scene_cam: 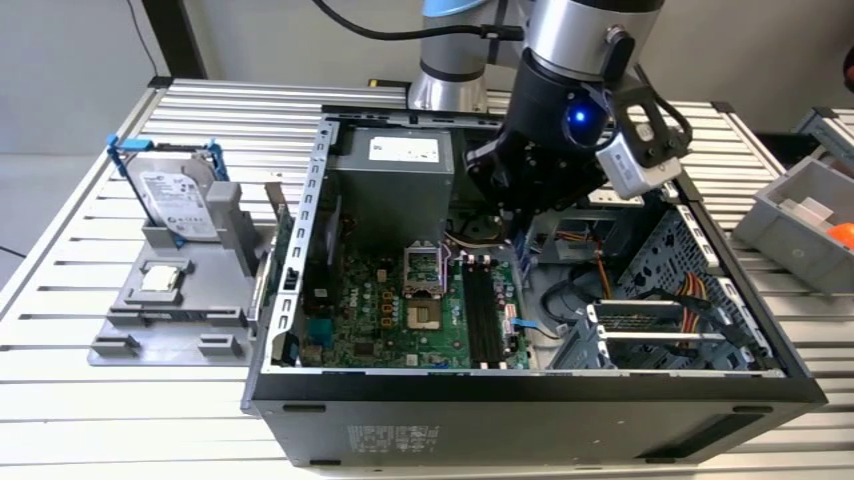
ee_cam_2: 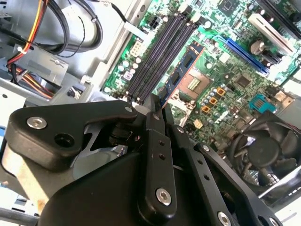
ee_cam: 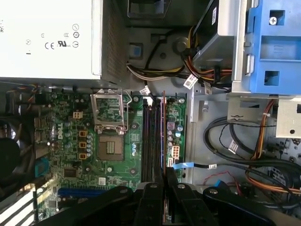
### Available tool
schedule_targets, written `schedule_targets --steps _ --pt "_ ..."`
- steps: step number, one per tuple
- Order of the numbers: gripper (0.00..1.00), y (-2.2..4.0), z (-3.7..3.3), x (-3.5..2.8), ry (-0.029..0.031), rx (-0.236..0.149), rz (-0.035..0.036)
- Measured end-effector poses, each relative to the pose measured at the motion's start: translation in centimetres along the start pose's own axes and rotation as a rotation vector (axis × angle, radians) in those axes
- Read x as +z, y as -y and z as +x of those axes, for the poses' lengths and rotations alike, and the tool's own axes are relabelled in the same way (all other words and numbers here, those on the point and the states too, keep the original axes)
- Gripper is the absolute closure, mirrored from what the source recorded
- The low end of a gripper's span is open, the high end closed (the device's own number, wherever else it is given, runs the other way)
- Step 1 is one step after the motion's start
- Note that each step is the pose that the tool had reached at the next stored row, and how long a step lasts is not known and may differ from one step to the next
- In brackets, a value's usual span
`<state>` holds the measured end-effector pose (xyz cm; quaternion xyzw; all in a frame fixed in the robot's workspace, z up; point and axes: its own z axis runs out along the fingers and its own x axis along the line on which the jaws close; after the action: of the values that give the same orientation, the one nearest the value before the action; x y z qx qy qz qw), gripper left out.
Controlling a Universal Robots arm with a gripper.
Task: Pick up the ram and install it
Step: 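Insert the ram into the slot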
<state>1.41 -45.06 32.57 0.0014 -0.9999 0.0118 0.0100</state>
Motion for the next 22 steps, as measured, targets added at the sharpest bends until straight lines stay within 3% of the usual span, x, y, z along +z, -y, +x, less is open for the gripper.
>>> schedule_targets --steps 3,6,22 --pt "1.0 -0.14 0.12 0.35 0.0075 0.001 0.0" --pt "1.0 -0.21 0.23 0.72 0.0112 0.002 -0.0001" --pt "1.0 -0.29 0.85 2.52 0.0111 0.017 -0.0004"
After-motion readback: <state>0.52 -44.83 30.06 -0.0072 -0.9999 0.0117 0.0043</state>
